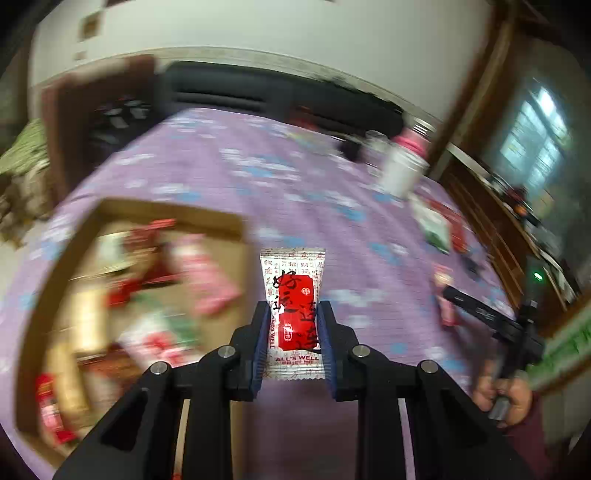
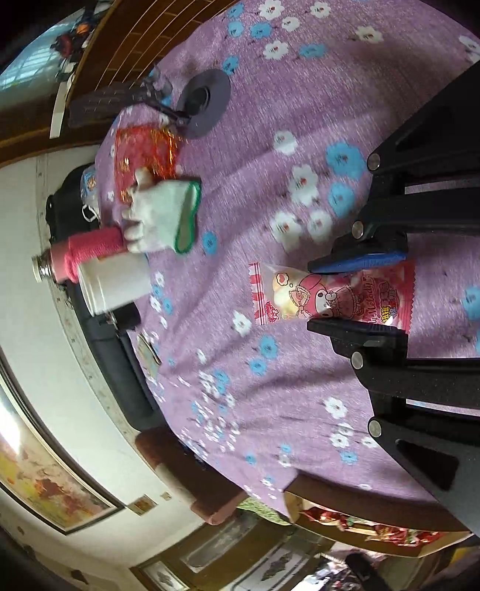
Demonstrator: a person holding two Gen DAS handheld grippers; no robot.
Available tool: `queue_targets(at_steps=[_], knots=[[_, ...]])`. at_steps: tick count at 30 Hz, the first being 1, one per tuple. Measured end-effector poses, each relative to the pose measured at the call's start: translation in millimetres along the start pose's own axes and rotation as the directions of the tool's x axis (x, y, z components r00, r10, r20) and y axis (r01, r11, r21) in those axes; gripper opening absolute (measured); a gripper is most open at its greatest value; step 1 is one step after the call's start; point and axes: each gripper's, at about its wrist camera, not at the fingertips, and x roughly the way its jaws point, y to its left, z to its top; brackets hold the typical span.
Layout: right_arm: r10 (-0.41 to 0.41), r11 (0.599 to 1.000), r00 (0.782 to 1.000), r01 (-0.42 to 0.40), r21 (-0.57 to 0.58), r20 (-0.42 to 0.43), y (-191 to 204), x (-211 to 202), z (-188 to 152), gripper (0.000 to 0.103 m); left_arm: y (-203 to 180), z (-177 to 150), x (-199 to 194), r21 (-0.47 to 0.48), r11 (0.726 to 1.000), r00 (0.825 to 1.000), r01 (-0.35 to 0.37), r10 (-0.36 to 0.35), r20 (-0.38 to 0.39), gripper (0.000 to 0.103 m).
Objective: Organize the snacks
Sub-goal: 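Carry both packets into the cardboard tray and open both tools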
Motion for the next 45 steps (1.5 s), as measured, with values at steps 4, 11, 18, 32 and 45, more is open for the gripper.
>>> queue_targets(at_steps=[4,11,18,32,45], knots=[[0.025,0.998,0.999,-0.027,-0.049,-0.024,28.9,-1.4,-6.6,0.025,72.3,-13.0,-23.0,-0.122,0.989,0.996,-0.083,0.084,0.004,0.025],[0.13,0.97,0.988,-0.144,-0.196,-0.083,125.0,-7.3,-19.3,0.026,116.7,-39.1,-30.2,-0.209,0.977,0.998,-0.052,0.046,-0.032,0.025],[0.203,0.904,0.964,-0.251,-0.346,-0.169,231.4,6.9,-29.6,0.026,89.9,-66.7,-24.6,-0.157,0.986,0.995,0.054,-0.067,-0.074,0.025],[0.182,0.866,0.936,-0.297,-0.403,-0.3,310.2,74.6,-50.5,0.028,89.1,-84.4,-31.3,-0.165,0.984,0.994,0.074,-0.085,-0.064,0.056],[0.219,0.879,0.954,-0.283,-0.383,-0.203,285.4,25.7,-42.7,0.04,87.0,-78.1,-56.8,-0.156,0.987,1.0,0.026,-0.025,0.008,0.077]])
